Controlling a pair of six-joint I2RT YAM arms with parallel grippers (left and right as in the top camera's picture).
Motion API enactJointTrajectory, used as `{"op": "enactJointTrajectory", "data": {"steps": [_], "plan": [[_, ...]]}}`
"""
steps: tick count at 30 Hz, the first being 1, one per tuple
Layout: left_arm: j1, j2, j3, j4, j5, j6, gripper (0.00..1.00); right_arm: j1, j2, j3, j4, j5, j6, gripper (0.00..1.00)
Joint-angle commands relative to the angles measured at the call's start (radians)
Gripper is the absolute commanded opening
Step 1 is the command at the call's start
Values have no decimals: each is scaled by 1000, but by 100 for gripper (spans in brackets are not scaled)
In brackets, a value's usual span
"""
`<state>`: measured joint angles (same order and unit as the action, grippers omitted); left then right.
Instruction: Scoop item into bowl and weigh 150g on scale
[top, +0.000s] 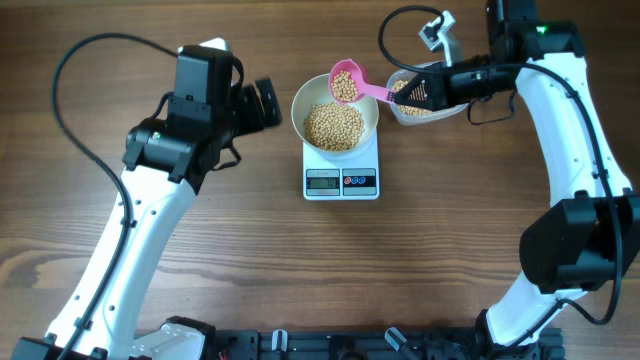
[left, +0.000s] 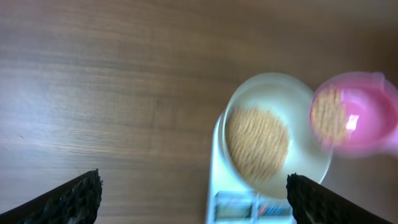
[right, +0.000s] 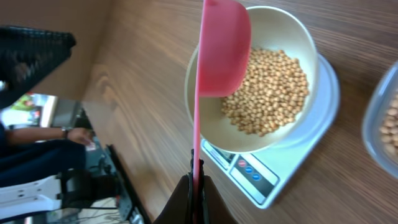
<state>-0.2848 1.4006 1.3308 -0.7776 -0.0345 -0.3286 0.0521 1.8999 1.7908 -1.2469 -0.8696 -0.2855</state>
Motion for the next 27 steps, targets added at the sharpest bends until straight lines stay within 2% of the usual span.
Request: {"op": "enactJointTrajectory", "data": {"steps": [1, 3, 6, 8, 16, 19, 23, 27], "plan": [[3, 6, -2, -29, 50, 283, 100, 14, -26, 20, 13, 143, -2, 4], [3, 6, -2, -38, 92, 378, 100, 26, -26, 20, 27, 197, -3, 4], [3, -3, -2, -84, 227, 630, 100, 43, -26, 20, 64, 230, -3, 4], [4, -17, -2, -134, 293, 737, 100, 58, -26, 20, 90, 246, -3, 4], [3, -69, -2, -238, 338, 863, 100, 144, -26, 20, 118, 443, -32, 4], [3, -69, -2, -253, 333, 875, 100, 167, -26, 20, 125, 503, -32, 4], [2, -70, -2, -291, 333, 928, 100, 181, -26, 20, 138, 514, -33, 4], [3, -70, -2, -293, 330, 927, 100, 181, -26, 20, 140, 532, -45, 4]]}}
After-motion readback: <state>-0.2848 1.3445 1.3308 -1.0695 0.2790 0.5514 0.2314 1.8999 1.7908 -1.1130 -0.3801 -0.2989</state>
